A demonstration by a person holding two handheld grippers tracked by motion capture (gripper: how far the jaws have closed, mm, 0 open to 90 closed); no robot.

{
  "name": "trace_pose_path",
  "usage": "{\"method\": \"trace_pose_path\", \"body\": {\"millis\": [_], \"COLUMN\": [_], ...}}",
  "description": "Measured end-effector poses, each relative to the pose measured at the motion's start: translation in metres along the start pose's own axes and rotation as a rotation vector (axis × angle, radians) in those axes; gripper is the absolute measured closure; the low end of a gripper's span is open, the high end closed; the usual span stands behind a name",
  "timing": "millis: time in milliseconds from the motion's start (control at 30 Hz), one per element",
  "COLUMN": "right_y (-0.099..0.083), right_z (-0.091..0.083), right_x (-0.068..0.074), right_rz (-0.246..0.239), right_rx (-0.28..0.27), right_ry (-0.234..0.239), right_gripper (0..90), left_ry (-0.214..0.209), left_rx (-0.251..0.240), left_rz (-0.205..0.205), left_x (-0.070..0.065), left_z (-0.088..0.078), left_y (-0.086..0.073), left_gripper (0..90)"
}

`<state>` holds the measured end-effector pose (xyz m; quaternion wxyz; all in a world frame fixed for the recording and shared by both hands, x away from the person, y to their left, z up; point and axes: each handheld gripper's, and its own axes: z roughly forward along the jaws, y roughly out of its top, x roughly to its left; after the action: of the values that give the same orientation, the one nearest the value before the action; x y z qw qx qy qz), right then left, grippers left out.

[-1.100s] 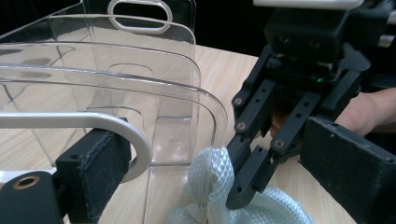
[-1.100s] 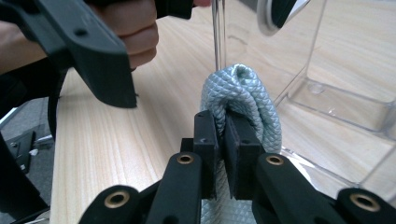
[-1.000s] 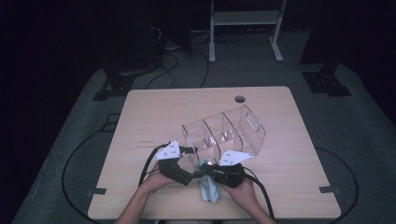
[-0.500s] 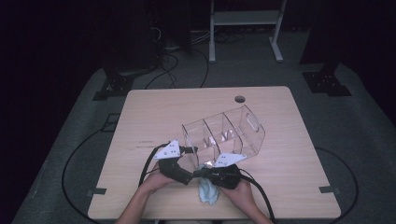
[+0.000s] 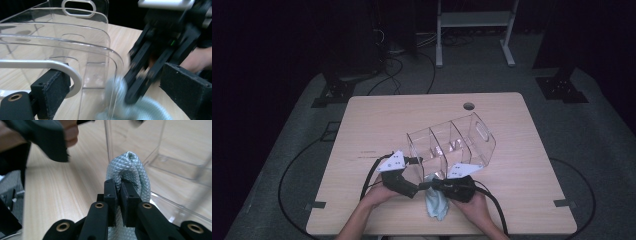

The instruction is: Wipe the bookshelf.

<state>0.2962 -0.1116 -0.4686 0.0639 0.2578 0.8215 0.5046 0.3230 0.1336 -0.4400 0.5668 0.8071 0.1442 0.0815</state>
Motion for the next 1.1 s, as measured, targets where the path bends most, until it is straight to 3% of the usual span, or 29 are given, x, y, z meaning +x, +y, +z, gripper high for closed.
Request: {"method": "trace_pose_path", "body": {"millis": [67, 100, 133, 200, 267, 333, 367, 467, 833, 967, 1100], "right_y": [-0.003, -0.003, -0.008, -0.009, -0.015, -0.020, -0.024, -0.029, -0.030, -0.030, -0.029], "right_z": [-0.026, -0.026, -0.042, -0.048, -0.065, -0.079, -0.089, -0.101, -0.114, -0.118, -0.124], "right_x": [-0.006, -0.006, -0.010, -0.012, -0.018, -0.024, -0.029, -0.035, -0.036, -0.038, -0.043], "right_rz": [0.018, 0.018, 0.026, 0.031, 0.042, 0.062, 0.085, 0.098, 0.099, 0.102, 0.107], "right_rx": [-0.035, -0.035, -0.053, -0.055, -0.067, -0.083, -0.100, -0.115, -0.128, -0.139, -0.153], "right_ry": [-0.015, -0.015, -0.034, -0.044, -0.076, -0.103, -0.117, -0.142, -0.185, -0.201, -0.220], "right_gripper": [83.5, 83.5, 83.4, 83.4, 83.4, 83.4, 83.4, 83.4, 83.4, 83.4, 83.4], "left_ry": [0.024, 0.041, 0.074, 0.095, 0.135, 0.143, 0.166, 0.166, 0.122, 0.148, 0.174], "left_rx": [0.004, 0.005, 0.008, 0.011, 0.028, 0.020, 0.021, 0.023, 0.020, 0.015, 0.009], "left_rz": [0.008, 0.016, 0.029, 0.035, 0.055, 0.045, 0.052, 0.044, 0.044, 0.043, 0.011], "left_x": [-0.001, -0.002, -0.003, -0.004, -0.005, -0.004, -0.004, -0.004, 0.007, 0.013, 0.019], "left_z": [0.000, 0.000, 0.000, 0.000, 0.000, 0.001, 0.000, -0.001, -0.015, -0.023, -0.027], "left_y": [0.000, 0.000, -0.001, -0.001, 0.000, -0.001, -0.001, 0.000, -0.003, -0.006, -0.008], "left_gripper": [16.3, 16.3, 22.5, 24.8, 33.7, 37.9, 44.4, 46.8, 47.4, 47.5, 43.3]}}
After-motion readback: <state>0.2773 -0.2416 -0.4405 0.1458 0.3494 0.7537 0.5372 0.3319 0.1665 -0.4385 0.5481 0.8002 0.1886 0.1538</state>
